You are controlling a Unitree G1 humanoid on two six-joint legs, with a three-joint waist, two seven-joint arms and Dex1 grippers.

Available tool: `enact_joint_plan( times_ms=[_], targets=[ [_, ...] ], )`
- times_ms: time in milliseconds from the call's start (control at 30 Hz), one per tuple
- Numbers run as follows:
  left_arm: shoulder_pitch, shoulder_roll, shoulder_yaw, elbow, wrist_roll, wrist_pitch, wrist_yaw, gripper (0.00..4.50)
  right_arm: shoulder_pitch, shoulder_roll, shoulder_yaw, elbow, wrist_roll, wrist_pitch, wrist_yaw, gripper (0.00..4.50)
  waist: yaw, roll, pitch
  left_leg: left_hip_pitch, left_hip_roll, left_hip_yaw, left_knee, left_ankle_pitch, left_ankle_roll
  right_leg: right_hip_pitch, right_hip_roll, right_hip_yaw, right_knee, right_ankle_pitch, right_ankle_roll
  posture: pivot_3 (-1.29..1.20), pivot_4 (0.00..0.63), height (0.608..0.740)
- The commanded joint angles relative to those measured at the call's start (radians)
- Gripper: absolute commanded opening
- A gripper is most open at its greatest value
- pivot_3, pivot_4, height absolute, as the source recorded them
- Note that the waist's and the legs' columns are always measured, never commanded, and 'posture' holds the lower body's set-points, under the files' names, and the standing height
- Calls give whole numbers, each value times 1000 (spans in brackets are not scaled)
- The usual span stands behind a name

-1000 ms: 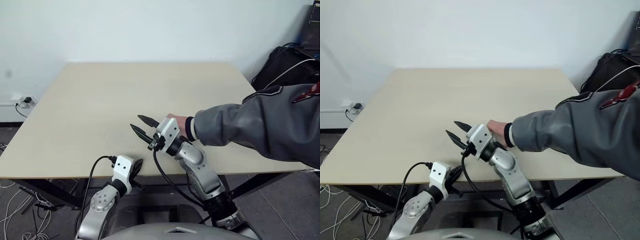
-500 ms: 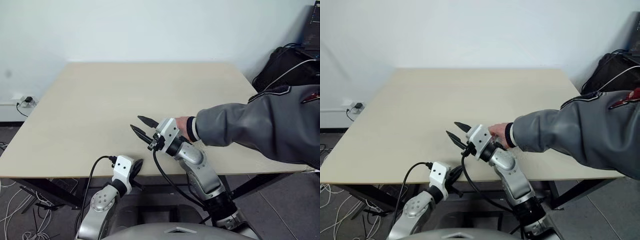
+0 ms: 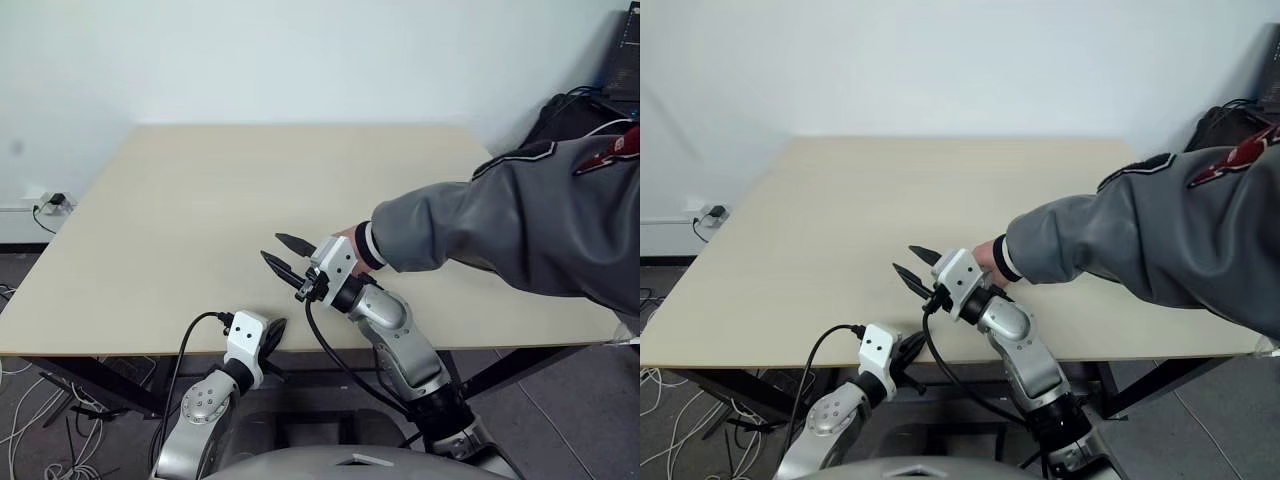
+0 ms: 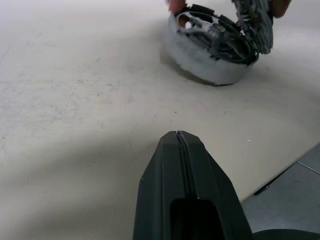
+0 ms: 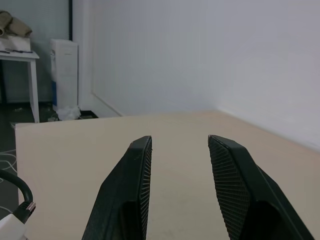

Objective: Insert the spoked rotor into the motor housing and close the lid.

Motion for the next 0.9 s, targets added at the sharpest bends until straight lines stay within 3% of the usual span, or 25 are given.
enact_joint_plan(
  times_ms=[33,900],
  targets=[
    [-6,2,-3,-44,-4,-10,-1,0,-9,8,-2,-44,7,-6,0,1917,0,0,0,0,0,0,0,0,0,0,0,0,0,0,0,0,0,740],
    [-6,2,-3,-43,-5,-10,-2,0,-11,16,-6,-38,11,2,-9,1917,0,0,0,0,0,0,0,0,0,0,0,0,0,0,0,0,0,740]
  ],
)
